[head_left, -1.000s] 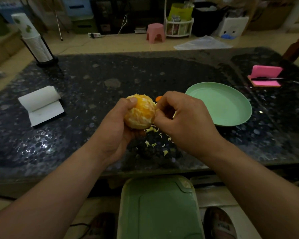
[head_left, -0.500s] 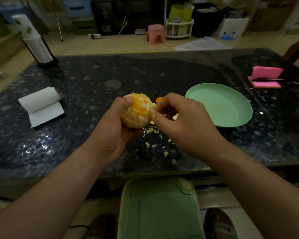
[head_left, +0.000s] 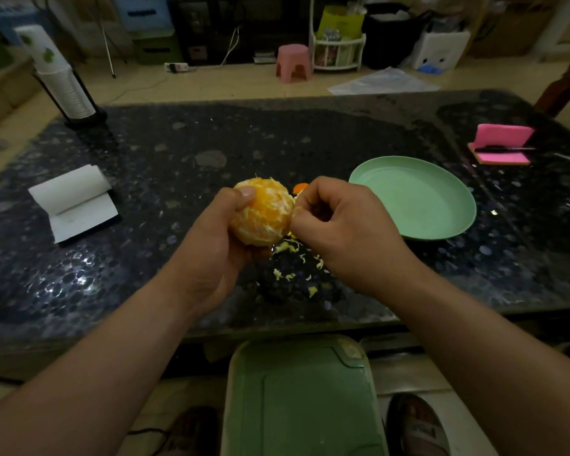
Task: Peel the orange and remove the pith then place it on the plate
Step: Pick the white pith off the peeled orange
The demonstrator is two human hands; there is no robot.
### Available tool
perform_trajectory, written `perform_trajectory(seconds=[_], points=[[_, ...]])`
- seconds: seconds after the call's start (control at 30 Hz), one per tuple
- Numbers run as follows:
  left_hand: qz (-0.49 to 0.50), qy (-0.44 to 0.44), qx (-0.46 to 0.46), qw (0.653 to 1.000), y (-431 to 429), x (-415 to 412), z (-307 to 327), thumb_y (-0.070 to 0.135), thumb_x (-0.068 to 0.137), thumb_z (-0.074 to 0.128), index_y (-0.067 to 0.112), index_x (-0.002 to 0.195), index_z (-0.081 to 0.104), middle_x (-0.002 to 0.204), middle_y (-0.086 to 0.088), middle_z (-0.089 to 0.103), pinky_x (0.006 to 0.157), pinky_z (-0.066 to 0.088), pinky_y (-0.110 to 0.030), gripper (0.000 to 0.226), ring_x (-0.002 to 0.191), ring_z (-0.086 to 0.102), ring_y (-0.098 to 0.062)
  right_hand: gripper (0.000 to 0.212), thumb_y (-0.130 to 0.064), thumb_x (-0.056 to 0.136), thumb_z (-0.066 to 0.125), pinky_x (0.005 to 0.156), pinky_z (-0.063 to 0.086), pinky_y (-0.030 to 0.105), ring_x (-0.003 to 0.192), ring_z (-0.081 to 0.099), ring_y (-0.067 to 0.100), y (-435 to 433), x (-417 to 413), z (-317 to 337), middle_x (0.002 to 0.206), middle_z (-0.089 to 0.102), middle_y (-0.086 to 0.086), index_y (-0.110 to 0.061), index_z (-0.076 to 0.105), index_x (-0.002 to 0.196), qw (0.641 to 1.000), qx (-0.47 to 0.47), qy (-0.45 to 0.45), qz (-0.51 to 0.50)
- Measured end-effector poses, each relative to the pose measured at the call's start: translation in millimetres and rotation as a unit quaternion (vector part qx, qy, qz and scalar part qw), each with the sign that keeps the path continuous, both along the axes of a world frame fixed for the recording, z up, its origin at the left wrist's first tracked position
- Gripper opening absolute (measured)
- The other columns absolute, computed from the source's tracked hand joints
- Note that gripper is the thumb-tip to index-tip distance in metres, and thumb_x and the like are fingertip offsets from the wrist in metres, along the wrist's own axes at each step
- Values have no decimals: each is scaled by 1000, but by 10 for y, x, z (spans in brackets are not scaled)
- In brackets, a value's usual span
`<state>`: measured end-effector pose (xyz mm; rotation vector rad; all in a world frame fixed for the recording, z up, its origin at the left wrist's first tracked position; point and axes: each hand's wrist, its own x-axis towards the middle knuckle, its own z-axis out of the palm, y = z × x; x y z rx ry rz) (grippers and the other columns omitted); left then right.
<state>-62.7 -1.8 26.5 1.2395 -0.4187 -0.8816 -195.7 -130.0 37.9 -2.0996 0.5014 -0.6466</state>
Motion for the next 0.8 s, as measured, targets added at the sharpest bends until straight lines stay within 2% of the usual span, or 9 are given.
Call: perform_trajectory(seconds=[0.1, 0.23, 0.33, 0.37, 0.43, 0.5, 0.6, 0.7, 0.8], points=[[-9, 20, -17, 1000, 10, 9, 20, 45, 87, 55, 17, 126, 68, 114, -11, 75, 63, 53, -32, 50, 94, 67, -30, 19, -19, 91, 72, 53, 39, 13, 57, 53, 2, -25, -8, -3, 64, 61, -15, -26, 64, 76, 1000, -6, -9, -23], [-25, 44, -32, 998, 28, 31, 42, 43, 101, 45, 16, 130, 67, 118, -16, 73, 66, 51, -36, 45, 95, 66, -36, 14, -21, 97, 72, 54, 39, 12, 59, 56, 1, -99, -13, -32, 68, 65, -14, -26, 70, 84, 999, -6, -3, -49], [-45, 61, -34, 997, 33, 34, 56, 42, 101, 43, 14, 133, 66, 116, -17, 73, 64, 49, -34, 48, 88, 67, -35, 13, -19, 100, 68, 58, 43, 14, 68, 60, 0, -138, -11, -69, 86, 71, -16, -31, 72, 102, 998, -22, 32, -58], [-47, 65, -31, 996, 30, 35, 60, 43, 101, 43, 14, 134, 66, 115, -16, 74, 63, 49, -34, 49, 87, 67, -34, 13, -21, 101, 67, 61, 47, 18, 72, 62, 1, -141, -15, -83, 90, 71, -16, -33, 71, 105, 997, -30, 41, -62], [-42, 69, -25, 996, 24, 42, 57, 42, 101, 43, 14, 131, 67, 114, -15, 75, 64, 50, -34, 48, 87, 68, -33, 6, -28, 102, 68, 66, 53, 30, 76, 64, 5, -132, -22, -96, 88, 70, -15, -33, 70, 98, 995, -53, 37, -69], [-34, 64, -21, 997, 22, 50, 42, 42, 102, 44, 16, 127, 69, 114, -14, 75, 65, 51, -34, 44, 88, 68, -32, 5, -29, 100, 69, 69, 55, 36, 79, 63, 7, -104, -23, -79, 88, 69, -13, -32, 70, 96, 993, -90, 14, -74], [-24, 43, -13, 999, 19, 74, 5, 42, 103, 46, 16, 129, 67, 115, -14, 74, 67, 53, -34, 43, 91, 68, -30, 8, -22, 98, 71, 68, 53, 30, 83, 62, 8, -41, -30, -2, 92, 67, -13, -27, 70, 103, 990, -129, -30, -49], [-19, 25, 6, 999, 10, 77, -18, 46, 95, 54, 13, 137, 64, 117, -12, 74, 71, 54, -35, 54, 95, 69, -27, 5, -24, 97, 73, 67, 51, 26, 80, 62, 8, 10, -39, 18, 90, 66, -13, -26, 73, 101, 985, -168, -36, -28], [-16, 12, 21, 1000, -12, 42, -33, 44, 99, 56, 16, 129, 67, 112, -9, 75, 72, 54, -35, 43, 98, 68, -27, 5, -27, 97, 74, 70, 53, 31, 79, 61, 7, 0, -33, -32, 92, 68, -12, -26, 75, 101, 980, -194, -22, -25]])
